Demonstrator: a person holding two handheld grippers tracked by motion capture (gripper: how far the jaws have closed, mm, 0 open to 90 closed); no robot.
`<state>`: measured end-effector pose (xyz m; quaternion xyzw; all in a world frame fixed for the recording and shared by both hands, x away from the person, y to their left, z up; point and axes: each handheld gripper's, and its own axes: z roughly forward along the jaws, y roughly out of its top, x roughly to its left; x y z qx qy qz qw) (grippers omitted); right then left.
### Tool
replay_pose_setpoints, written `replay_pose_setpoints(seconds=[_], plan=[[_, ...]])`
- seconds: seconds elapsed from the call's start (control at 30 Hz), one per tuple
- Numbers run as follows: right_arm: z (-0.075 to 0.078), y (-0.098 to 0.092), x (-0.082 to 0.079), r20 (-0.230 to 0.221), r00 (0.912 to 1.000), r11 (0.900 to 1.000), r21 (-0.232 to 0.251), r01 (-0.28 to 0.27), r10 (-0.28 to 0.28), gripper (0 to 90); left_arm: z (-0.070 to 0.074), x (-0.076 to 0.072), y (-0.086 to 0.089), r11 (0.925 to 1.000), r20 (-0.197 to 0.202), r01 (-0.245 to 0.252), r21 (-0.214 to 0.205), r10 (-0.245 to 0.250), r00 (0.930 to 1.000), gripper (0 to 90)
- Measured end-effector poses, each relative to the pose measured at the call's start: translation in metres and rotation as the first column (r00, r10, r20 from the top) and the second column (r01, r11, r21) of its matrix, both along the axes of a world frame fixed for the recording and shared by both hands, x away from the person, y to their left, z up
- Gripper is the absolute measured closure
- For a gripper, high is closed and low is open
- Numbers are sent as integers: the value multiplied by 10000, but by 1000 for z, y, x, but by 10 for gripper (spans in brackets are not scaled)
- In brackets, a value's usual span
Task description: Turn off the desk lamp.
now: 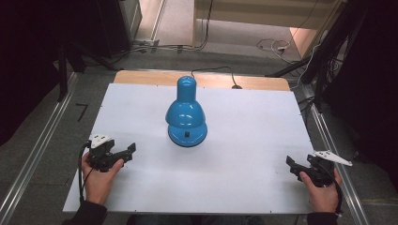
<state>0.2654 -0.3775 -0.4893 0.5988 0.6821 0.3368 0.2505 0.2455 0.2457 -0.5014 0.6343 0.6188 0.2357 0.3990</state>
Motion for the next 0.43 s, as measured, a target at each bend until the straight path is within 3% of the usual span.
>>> replay_pose_setpoints(seconds=[0.2, 0.43], plan=[[0, -2, -2, -15, 10000, 10000, -60, 50, -50, 141, -3, -12, 16, 9994, -141, -345, 81, 346, 9993, 164], [-8, -12, -2, -230, 9994, 9984, -501, 247, -259, 137, -6, -28, 33, 9977, -183, -682, 29, 682, 9975, 165]])
